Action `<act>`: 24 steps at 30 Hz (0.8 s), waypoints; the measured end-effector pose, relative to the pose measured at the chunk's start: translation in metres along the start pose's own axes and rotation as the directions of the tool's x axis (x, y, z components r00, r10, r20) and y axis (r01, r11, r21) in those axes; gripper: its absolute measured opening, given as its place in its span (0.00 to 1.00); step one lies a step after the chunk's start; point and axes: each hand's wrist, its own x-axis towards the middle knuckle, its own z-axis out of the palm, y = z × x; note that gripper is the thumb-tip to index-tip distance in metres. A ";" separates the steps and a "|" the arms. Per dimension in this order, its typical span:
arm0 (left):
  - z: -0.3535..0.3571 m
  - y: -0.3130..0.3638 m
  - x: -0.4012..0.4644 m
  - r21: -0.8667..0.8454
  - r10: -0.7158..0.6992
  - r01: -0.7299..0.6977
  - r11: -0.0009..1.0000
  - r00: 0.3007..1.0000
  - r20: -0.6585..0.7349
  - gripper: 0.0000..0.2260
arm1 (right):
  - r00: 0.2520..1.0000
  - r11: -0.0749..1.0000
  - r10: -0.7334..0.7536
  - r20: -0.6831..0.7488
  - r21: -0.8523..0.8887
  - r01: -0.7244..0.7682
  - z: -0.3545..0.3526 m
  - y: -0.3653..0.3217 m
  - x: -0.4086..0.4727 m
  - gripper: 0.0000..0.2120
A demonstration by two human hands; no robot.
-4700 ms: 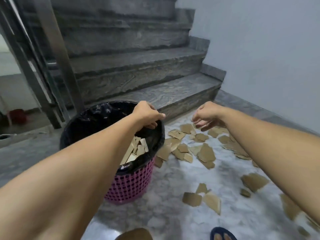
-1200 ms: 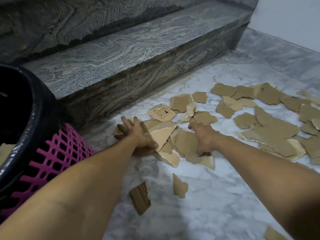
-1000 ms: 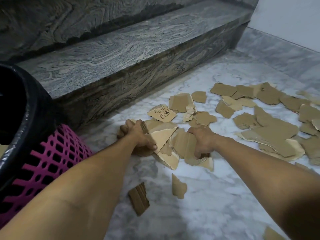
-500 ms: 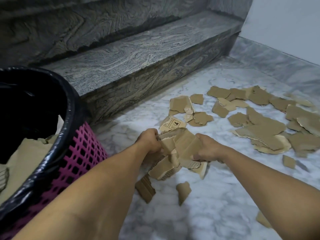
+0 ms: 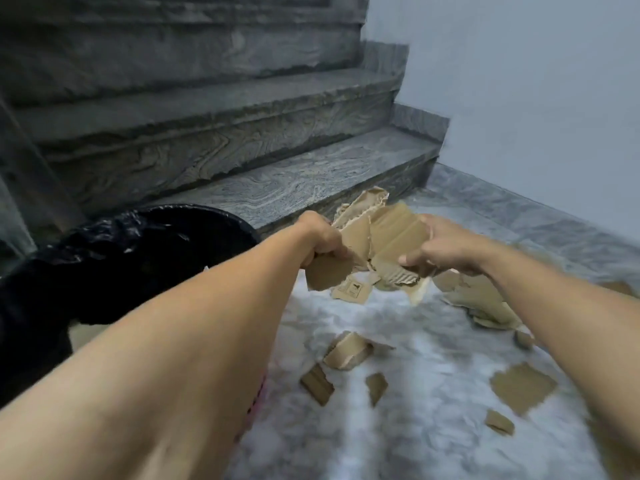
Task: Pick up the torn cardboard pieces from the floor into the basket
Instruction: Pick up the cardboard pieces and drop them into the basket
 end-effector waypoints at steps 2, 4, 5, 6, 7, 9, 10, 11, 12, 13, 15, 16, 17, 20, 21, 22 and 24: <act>-0.030 0.018 -0.025 0.003 -0.003 0.003 1.000 0.999 -0.055 0.26 | 0.998 0.998 -0.057 -0.039 -0.020 0.056 -0.008 -0.037 -0.010 0.21; -0.067 0.024 -0.050 0.024 -0.044 0.047 0.999 0.995 -0.089 0.26 | 0.993 0.993 -0.113 -0.030 -0.038 0.111 -0.006 -0.077 -0.020 0.19; -0.086 0.023 -0.062 0.037 -0.076 0.080 0.996 0.993 -0.093 0.26 | 0.992 0.991 -0.128 -0.010 -0.048 0.127 0.000 -0.095 -0.025 0.18; -0.105 0.020 -0.075 0.059 -0.103 0.109 0.992 0.990 -0.098 0.25 | 0.990 0.987 -0.144 0.011 -0.067 0.144 0.008 -0.114 -0.028 0.19; -0.123 0.015 -0.086 0.081 -0.123 0.131 0.988 0.987 -0.103 0.23 | 0.987 0.983 -0.157 0.029 -0.093 0.159 0.018 -0.130 -0.030 0.20; -0.153 0.001 -0.108 0.114 -0.176 0.189 0.975 0.978 -0.112 0.18 | 0.980 0.971 -0.189 0.065 -0.134 0.196 0.042 -0.160 -0.034 0.22; -0.168 -0.010 -0.119 0.126 -0.212 0.226 0.966 0.970 -0.118 0.18 | 0.973 0.963 -0.212 0.086 -0.151 0.223 0.058 -0.175 -0.036 0.22; -0.180 -0.022 -0.126 0.129 -0.241 0.256 0.958 0.963 -0.123 0.18 | 0.968 0.955 -0.227 0.108 -0.169 0.243 0.074 -0.188 -0.039 0.22; -0.191 -0.035 -0.134 0.126 -0.264 0.280 0.952 0.955 -0.134 0.19 | 0.964 0.949 -0.237 0.122 -0.185 0.256 0.091 -0.197 -0.042 0.23; -0.198 -0.048 -0.138 0.125 -0.285 0.304 0.944 0.946 -0.152 0.21 | 0.963 0.948 -0.231 0.135 -0.193 0.255 0.107 -0.202 -0.044 0.24; -0.208 -0.077 -0.144 0.123 -0.306 0.335 0.934 0.929 -0.210 0.23 | 0.969 0.960 -0.187 0.164 -0.177 0.215 0.139 -0.206 -0.046 0.24; -0.212 -0.091 -0.147 0.104 -0.313 0.343 0.934 0.921 -0.231 0.24 | 0.971 0.970 -0.162 0.176 -0.151 0.189 0.154 -0.206 -0.048 0.22; -0.213 -0.103 -0.152 0.068 -0.328 0.353 0.933 0.915 -0.235 0.26 | 0.974 0.978 -0.138 0.180 -0.129 0.163 0.166 -0.206 -0.052 0.22; -0.215 -0.122 -0.158 0.060 -0.375 0.394 0.917 0.904 -0.204 0.39 | 0.984 0.985 -0.107 0.140 -0.121 0.124 0.175 -0.202 -0.056 0.25; -0.216 -0.123 -0.158 0.078 -0.350 0.373 0.925 0.913 -0.210 0.39 | 0.986 0.986 -0.104 0.131 -0.116 0.120 0.169 -0.201 -0.057 0.21; -0.215 -0.123 -0.158 0.088 -0.310 0.336 0.938 0.925 -0.221 0.37 | 0.988 0.988 -0.094 0.127 -0.110 0.108 0.161 -0.199 -0.057 0.16; -0.211 -0.116 -0.154 0.085 -0.211 0.239 0.967 0.944 -0.253 0.31 | 0.992 0.990 -0.072 0.102 -0.115 0.084 0.140 -0.194 -0.056 0.11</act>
